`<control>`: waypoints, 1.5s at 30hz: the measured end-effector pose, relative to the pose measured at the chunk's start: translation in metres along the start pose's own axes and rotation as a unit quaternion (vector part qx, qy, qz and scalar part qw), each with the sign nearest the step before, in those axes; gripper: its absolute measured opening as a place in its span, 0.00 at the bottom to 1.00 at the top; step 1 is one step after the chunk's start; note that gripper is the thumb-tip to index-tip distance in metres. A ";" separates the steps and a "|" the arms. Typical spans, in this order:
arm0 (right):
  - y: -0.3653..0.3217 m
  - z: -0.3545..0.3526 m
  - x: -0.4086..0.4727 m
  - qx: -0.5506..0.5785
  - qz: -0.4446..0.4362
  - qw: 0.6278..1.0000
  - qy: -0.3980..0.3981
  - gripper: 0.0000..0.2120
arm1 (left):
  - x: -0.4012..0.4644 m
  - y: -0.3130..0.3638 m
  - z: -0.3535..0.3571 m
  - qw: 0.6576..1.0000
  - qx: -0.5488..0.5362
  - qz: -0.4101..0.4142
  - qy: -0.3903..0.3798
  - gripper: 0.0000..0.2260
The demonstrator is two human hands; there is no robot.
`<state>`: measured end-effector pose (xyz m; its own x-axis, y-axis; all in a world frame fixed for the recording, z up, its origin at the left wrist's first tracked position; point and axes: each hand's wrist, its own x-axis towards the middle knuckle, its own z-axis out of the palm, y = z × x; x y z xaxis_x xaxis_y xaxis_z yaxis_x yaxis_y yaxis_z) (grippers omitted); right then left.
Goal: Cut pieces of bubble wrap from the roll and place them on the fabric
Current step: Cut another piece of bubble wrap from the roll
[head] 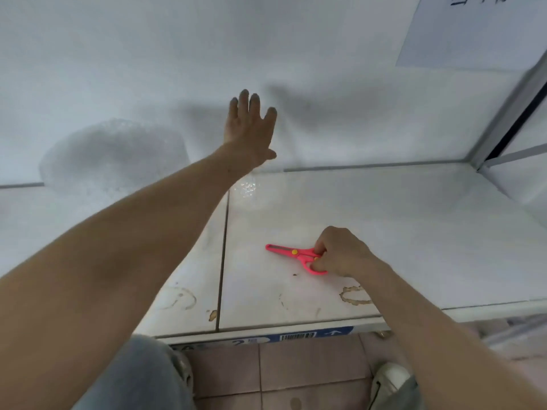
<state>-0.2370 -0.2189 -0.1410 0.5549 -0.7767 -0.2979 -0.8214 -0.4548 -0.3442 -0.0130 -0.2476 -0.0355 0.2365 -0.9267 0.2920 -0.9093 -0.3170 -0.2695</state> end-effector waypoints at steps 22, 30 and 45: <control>-0.026 0.009 0.014 0.560 -0.008 0.800 0.217 0.19 | -0.032 -0.027 -0.041 0.957 -0.230 0.102 -0.143 0.05; -0.044 0.016 0.027 0.594 0.051 0.778 0.199 0.21 | -0.041 -0.024 -0.033 0.965 -0.252 0.051 -0.056 0.11; -0.052 0.001 0.014 0.671 0.066 0.723 0.148 0.24 | -0.139 0.056 0.037 0.584 -0.674 -0.445 -0.079 0.41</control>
<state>-0.1859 -0.2060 -0.1281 0.2682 -0.9244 -0.2713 0.1138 0.3100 -0.9439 -0.0837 -0.1438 -0.1251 0.7527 -0.5573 -0.3504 0.1790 -0.3389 0.9236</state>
